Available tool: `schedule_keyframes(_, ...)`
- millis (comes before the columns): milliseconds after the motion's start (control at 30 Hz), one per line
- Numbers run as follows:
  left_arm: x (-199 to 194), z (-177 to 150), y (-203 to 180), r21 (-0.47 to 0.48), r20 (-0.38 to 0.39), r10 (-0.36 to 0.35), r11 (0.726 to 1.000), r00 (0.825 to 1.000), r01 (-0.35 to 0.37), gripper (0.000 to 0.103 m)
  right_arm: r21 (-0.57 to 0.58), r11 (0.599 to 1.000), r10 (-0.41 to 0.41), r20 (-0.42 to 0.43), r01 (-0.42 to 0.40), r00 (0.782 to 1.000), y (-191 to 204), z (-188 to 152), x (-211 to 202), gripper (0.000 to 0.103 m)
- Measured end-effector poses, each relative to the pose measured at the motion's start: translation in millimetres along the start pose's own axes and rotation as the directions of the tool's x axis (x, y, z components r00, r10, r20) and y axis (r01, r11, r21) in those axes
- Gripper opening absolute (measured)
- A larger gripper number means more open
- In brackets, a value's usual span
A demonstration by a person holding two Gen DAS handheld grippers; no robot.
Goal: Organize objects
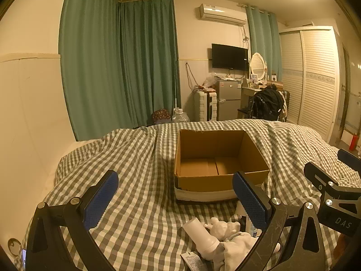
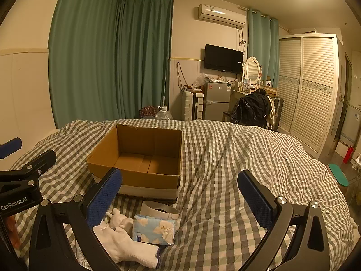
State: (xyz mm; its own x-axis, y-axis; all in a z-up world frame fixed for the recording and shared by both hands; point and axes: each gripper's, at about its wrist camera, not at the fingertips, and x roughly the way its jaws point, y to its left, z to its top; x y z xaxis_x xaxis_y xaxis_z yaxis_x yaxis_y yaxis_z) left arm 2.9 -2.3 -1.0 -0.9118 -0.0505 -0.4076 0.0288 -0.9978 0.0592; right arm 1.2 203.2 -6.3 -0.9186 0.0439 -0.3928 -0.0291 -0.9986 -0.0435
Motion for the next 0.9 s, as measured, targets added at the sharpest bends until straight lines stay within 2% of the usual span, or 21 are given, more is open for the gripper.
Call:
schedule_keyframes(400,-0.1,-2.4,0.0,0.005,-0.007,0.001,1.000,1.000,-0.001,0.103,0.000,1.000,0.006,-0.009,-0.006,1.000,13.5,-4.7,7.5,0.103)
schedule_keyframes(900,0.6,-4.1,-1.2,0.000,-0.013,0.004,1.000,1.000,-0.004,0.103,0.000,1.000,0.010,-0.021,-0.010,1.000,7.5,-5.5,5.0,0.103)
